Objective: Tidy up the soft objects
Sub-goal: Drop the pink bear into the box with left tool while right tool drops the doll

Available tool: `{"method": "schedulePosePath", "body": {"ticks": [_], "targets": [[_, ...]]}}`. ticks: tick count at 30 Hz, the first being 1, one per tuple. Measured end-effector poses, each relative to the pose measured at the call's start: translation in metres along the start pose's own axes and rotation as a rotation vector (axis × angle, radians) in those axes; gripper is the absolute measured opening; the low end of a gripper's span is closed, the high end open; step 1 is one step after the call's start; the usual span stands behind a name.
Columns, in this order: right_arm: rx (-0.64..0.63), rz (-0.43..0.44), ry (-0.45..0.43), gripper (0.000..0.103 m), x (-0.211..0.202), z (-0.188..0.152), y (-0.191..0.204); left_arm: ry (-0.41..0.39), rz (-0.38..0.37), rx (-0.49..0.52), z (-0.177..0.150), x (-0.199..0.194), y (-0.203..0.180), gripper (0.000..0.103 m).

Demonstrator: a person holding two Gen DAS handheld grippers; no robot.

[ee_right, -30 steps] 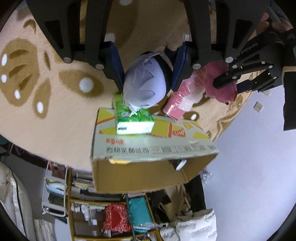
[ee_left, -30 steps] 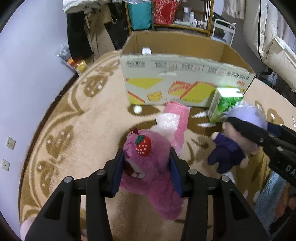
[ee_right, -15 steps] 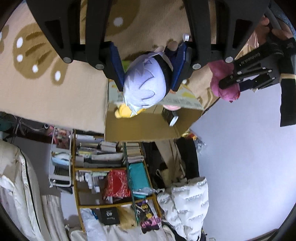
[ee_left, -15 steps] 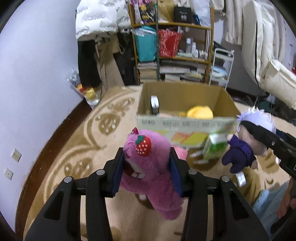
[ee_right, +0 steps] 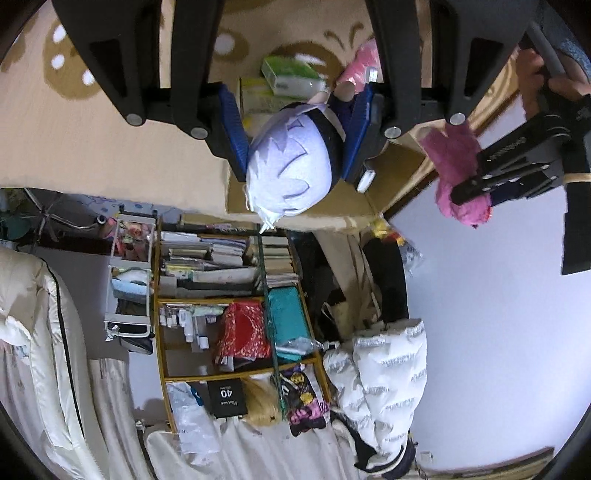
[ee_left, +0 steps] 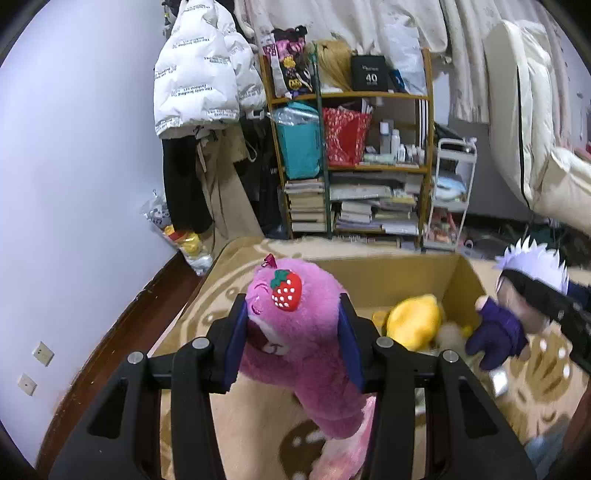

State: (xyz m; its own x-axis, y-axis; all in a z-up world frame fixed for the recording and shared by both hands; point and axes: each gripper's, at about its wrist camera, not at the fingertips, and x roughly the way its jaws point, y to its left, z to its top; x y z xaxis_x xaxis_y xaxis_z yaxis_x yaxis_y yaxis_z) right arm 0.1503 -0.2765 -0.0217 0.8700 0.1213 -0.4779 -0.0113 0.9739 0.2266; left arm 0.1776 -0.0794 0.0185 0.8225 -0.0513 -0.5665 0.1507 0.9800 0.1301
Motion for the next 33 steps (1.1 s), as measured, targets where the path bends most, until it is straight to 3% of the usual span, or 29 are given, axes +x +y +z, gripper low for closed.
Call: {"method": "schedulePosePath", "body": {"ticks": [10,17,30,33], "targets": [[-0.058,-0.039,-0.039,0.053,0.021,0.020,0.007,-0.082,-0.029,0.062,0.023,0.021,-0.027,0.044],[-0.090,-0.078,-0.019,0.053,0.040,0.024,0.009,-0.037,-0.033,0.068,0.017,0.046,-0.030,0.044],[-0.061,-0.090,0.137,0.056,0.077,-0.009,0.001,0.075,-0.044,0.029,-0.008,0.081,-0.024,0.046],[-0.053,-0.093,0.142,0.056,0.077,-0.012,-0.002,0.077,-0.021,0.031,-0.009,0.082,-0.023,0.057]]}}
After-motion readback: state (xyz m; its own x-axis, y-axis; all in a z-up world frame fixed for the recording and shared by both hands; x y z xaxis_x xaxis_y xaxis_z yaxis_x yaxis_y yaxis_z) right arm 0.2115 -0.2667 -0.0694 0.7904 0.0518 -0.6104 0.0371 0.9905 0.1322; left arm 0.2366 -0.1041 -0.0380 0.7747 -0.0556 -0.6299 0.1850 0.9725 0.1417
